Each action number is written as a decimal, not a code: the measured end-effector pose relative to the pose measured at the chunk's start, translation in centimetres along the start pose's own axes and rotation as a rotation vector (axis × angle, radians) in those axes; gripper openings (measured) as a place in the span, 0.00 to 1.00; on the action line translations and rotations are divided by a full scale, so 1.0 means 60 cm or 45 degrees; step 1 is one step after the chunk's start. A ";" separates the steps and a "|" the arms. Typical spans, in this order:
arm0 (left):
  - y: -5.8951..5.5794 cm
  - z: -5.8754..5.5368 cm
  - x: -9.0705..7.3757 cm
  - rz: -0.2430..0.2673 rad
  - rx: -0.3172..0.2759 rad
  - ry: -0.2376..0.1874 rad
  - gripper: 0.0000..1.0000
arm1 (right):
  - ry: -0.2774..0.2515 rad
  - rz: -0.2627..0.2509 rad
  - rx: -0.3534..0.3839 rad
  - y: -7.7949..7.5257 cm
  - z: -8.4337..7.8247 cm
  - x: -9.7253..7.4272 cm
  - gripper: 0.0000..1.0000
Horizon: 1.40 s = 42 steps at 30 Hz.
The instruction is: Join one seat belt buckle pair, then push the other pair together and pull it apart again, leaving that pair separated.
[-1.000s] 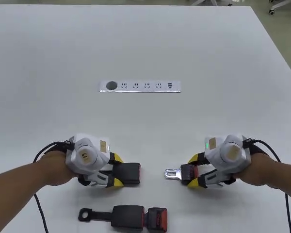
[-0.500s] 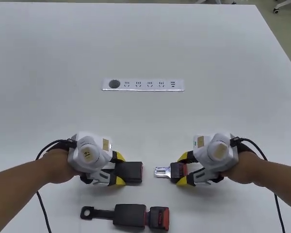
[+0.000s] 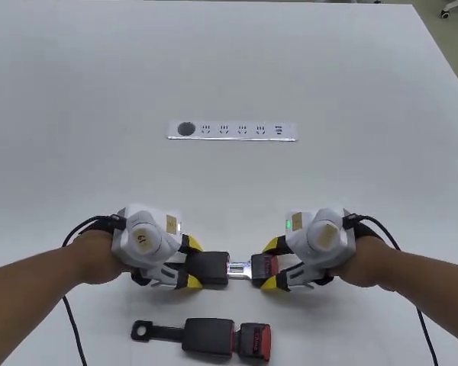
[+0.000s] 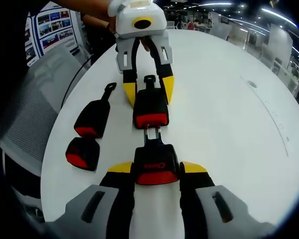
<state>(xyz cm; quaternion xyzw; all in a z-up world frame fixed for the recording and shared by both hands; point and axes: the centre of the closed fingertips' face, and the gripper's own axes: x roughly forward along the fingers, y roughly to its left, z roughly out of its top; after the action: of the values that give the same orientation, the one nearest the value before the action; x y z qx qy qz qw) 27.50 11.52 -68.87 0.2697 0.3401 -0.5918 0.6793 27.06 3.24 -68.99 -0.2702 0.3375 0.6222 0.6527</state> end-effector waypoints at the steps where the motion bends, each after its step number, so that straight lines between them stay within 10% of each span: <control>1: 0.000 0.000 0.000 0.001 -0.001 -0.001 0.34 | -0.003 0.003 -0.004 0.001 0.003 0.002 0.33; 42: -0.004 0.004 0.003 -0.044 0.013 0.011 0.33 | 0.008 -0.043 0.009 -0.004 0.034 0.037 0.32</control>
<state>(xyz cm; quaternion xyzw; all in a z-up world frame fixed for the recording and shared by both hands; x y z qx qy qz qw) 27.29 11.21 -68.85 0.2697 0.3446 -0.6041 0.6660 27.48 6.20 -69.42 -0.2755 0.3373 0.6090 0.6629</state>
